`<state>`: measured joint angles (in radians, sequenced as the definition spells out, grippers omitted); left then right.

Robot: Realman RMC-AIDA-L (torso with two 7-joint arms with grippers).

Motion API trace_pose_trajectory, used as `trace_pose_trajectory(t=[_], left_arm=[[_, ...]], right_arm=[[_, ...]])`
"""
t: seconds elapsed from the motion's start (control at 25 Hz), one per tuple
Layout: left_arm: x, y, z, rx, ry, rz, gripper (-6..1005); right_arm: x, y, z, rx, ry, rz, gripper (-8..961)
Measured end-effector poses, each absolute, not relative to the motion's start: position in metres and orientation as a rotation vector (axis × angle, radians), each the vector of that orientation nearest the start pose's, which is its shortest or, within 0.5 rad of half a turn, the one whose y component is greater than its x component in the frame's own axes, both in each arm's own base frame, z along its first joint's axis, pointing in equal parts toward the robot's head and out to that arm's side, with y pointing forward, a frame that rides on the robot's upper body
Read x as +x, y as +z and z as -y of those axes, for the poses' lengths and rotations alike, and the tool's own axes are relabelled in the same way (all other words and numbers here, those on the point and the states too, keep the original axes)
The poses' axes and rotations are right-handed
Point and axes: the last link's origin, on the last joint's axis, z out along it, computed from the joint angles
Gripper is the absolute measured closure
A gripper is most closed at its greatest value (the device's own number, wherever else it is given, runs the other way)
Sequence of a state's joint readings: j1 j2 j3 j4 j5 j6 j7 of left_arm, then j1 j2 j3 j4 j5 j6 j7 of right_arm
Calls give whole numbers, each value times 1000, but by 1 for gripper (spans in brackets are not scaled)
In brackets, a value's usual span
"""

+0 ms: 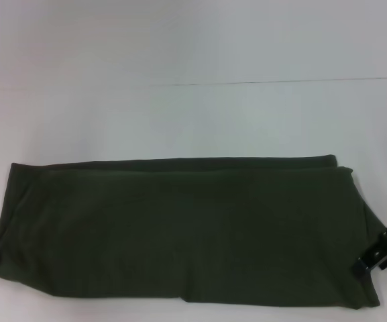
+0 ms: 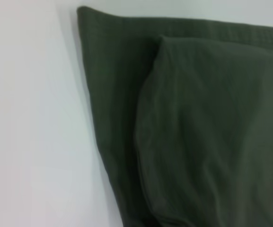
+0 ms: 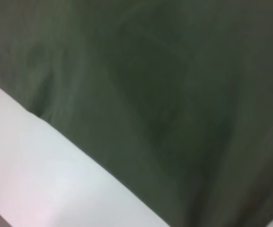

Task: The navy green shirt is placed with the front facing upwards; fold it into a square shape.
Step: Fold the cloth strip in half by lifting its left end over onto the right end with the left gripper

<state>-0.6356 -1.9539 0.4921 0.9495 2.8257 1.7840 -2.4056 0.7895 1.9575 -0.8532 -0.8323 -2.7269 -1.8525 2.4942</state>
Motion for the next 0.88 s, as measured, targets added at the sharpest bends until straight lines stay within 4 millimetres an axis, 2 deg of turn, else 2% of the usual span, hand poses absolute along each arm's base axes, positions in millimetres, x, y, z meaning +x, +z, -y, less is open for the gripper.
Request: trace_pose_trajectory(t=[0.16,0.36,0.48,0.72,0.88], left_arm=[[-323,106,-327,-2155,223,1822,939],[-325,116,-330,-2106,218,1791,938],[-325,118,-329,-2100,221,1788,936],[-327,119,-333,-2059,207,1787,822],[-332,129,-339,-1989,44,1774,664]], right_arm=[[254,70,-355,-2456,-503,-1727,220],[254,96,-364,-2422,-285,-1746,167],[250,103,-367,-2442,-135,-1741,167],[241,101,-370,-2528,109,-1664,166],[234,88,-369,-2629,327,-1516,166]])
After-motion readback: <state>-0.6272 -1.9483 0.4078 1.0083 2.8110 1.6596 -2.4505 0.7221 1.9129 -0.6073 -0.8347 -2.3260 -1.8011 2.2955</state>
